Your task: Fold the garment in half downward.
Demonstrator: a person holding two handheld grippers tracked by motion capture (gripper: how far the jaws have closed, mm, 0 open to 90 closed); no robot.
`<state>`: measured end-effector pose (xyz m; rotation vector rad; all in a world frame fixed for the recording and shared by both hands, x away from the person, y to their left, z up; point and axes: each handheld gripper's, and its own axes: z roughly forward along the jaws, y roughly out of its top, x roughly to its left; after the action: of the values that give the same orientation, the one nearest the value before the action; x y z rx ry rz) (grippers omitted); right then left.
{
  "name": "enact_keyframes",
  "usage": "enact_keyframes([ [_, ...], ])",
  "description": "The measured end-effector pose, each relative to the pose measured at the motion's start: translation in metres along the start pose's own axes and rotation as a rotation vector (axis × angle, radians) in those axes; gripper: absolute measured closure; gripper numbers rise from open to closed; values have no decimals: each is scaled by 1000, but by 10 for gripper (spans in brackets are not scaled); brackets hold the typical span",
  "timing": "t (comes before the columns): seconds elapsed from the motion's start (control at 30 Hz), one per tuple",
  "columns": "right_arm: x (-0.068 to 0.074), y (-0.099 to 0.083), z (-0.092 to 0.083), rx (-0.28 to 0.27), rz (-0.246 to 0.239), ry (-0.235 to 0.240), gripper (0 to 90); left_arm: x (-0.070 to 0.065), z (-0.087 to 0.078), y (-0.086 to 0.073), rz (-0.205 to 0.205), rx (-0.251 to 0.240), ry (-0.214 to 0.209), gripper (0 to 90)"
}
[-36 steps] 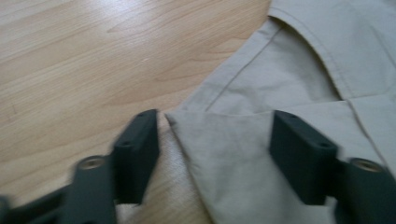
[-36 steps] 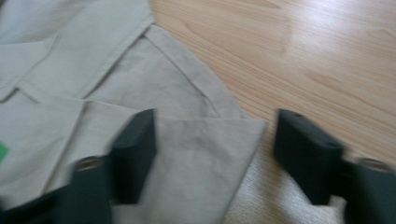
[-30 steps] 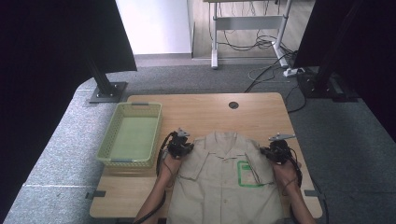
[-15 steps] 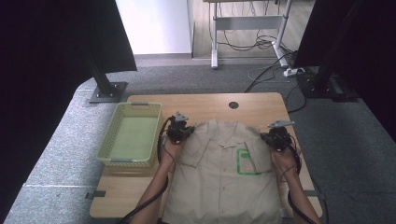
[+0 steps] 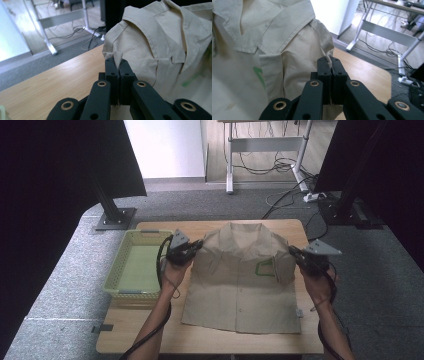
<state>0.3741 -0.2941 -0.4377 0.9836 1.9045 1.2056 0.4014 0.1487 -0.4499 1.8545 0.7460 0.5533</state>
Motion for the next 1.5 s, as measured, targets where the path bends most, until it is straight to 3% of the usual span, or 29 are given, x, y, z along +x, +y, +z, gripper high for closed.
enact_keyframes([
  [0.03,15,-28,-13,18,27,41,876,-4,-2,-8,-5,17,-5,878],
  [0.07,15,-28,-13,18,27,41,876,-4,-2,-8,-5,17,-5,876],
  [0.13,27,-45,-18,51,40,68,876,-12,-5,-22,-6,38,-12,876],
  [0.17,27,-45,-18,51,40,68,876,-12,-5,-22,-6,38,-12,876],
  [0.23,37,-55,-23,80,49,93,876,-20,-9,-37,-25,62,-20,874],
  [0.3,41,-59,-24,97,53,102,876,-20,-9,-37,-25,62,-20,874],
  [0.33,41,-59,-24,97,53,102,876,-25,-12,-48,-34,83,-24,874],
  [0.37,49,-70,-28,134,61,123,875,-27,-12,-52,-34,92,-25,872],
  [0.43,51,-74,-28,146,67,131,875,-27,-12,-52,-34,92,-25,872],
  [0.47,51,-74,-28,146,67,131,875,-33,-13,-64,-36,128,-31,872],
  [0.5,58,-87,-29,191,83,160,874,-34,-13,-68,-30,142,-29,870],
  [0.57,60,-90,-28,208,83,168,874,-37,-13,-74,-21,169,-25,869],
  [0.6,60,-90,-28,208,83,168,874,-37,-13,-74,-21,169,-25,866],
  [0.63,63,-96,-27,244,86,180,874,-37,-13,-74,-21,169,-25,866],
  [0.67,63,-96,-27,244,86,180,872,-38,-9,-86,-21,216,-21,866],
  [0.7,66,-105,-23,300,91,207,870,-37,-8,-91,-26,231,-24,864],
  [0.73,67,-108,-22,318,92,216,869,-37,-6,-94,-28,244,-25,861],
  [0.8,68,-111,-21,335,95,225,869,-37,-6,-94,-28,244,-25,856],
  [0.9,69,-119,-17,370,110,247,854,-34,-1,-105,-41,282,-27,815],
  [1.0,68,-120,-17,366,117,250,847,-32,-1,-102,-57,284,-17,790],
  [1.03,68,-120,-17,366,117,250,847,-32,-1,-102,-57,284,-17,641],
  [1.07,66,-118,-19,363,126,251,847,-32,-1,-102,-57,284,-17,641],
  [1.1,66,-118,-19,363,126,251,738,-30,-4,-91,-49,269,6,641],
  [1.13,63,-113,-23,329,138,241,572,-30,-5,-86,-50,266,4,482],
  [1.17,62,-111,-24,320,139,229,523,-30,-5,-81,-50,258,5,444],
  [1.33,54,-100,-26,273,144,178,398,-31,-1,-61,-54,253,-9,362],
  [1.37,51,-98,-26,264,147,170,388,-34,6,-50,-47,262,-14,362],
  [1.43,45,-91,-24,245,161,151,350,-36,10,-46,-47,266,-20,332],
  [1.5,35,-83,-18,237,168,117,316,-43,24,-34,-44,282,-38,327],
])
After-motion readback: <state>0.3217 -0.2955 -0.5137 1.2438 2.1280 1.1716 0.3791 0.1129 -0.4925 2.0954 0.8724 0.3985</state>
